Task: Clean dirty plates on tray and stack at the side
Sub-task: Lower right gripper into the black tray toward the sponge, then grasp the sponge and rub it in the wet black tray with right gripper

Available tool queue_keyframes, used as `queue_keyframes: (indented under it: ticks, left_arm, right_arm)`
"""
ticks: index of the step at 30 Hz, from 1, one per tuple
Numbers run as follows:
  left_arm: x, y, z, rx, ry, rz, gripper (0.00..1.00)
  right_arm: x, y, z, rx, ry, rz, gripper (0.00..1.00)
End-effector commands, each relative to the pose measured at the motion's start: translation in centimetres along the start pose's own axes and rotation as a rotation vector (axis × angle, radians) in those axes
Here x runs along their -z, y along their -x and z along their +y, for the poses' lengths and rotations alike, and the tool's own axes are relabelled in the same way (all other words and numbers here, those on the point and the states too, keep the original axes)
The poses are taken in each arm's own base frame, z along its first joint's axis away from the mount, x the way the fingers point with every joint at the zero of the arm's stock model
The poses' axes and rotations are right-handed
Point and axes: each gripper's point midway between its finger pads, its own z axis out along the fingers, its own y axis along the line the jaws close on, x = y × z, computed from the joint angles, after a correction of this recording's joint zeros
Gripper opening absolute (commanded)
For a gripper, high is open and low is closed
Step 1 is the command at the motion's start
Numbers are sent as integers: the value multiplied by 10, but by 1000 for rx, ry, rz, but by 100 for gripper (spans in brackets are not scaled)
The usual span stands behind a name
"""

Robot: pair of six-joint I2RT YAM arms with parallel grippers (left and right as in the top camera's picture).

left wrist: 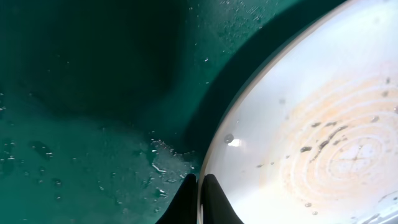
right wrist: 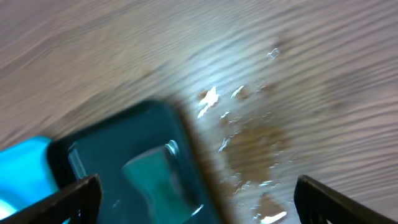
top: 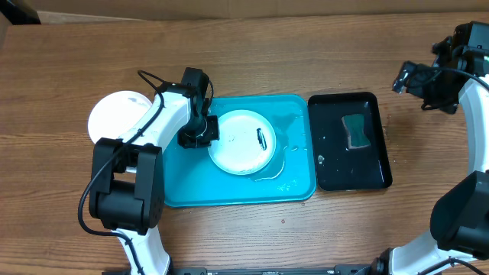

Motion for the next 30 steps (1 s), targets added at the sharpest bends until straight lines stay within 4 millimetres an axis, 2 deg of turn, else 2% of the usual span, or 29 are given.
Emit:
queue_keyframes:
  ticks: [1,2,5,7,10,14,17,19,23,27,30]
  left_arm:
    - [-4,-3,-6,45,-24,16,4]
    - [-4,-3,-6,44,-23,15,4]
    - [-4,-3,-6,44,-23,15,4]
    - [-4,-3,-6,44,-24,15,4]
    - [-4,-3,-6,44,-23,15,4]
    - [-4,-3,-6,44,-23,15,4]
    - [-4,-3,-7,43,-24,15,4]
    - [-4,-3,-7,43,-23,15,4]
    - [-4,-3,-6,38,-22,16,4]
    - [-4,-4,-6,35,-19,18,4]
    - [-4,-4,-6,35,-19,17,4]
  right_arm:
    - [8,-17,37,-18,220,79,100]
    - [10,-21,44,-22,262,97,100]
    - [13,-40,51,-31,283,179,80]
    - [12,-57,48,-18,221,240,66]
    - [8,-81,43,36,91,315,53]
    - [-2,-100,43,148,-59,348,53]
    - [-13,-105,41,228,-170,326,56]
    - [-23,-105,40,267,-215,303,61]
    - [-47,-107,42,293,-218,257,66]
    - [-70,-102,43,293,-197,187,66]
    - [-79,-102,44,296,-181,165,64]
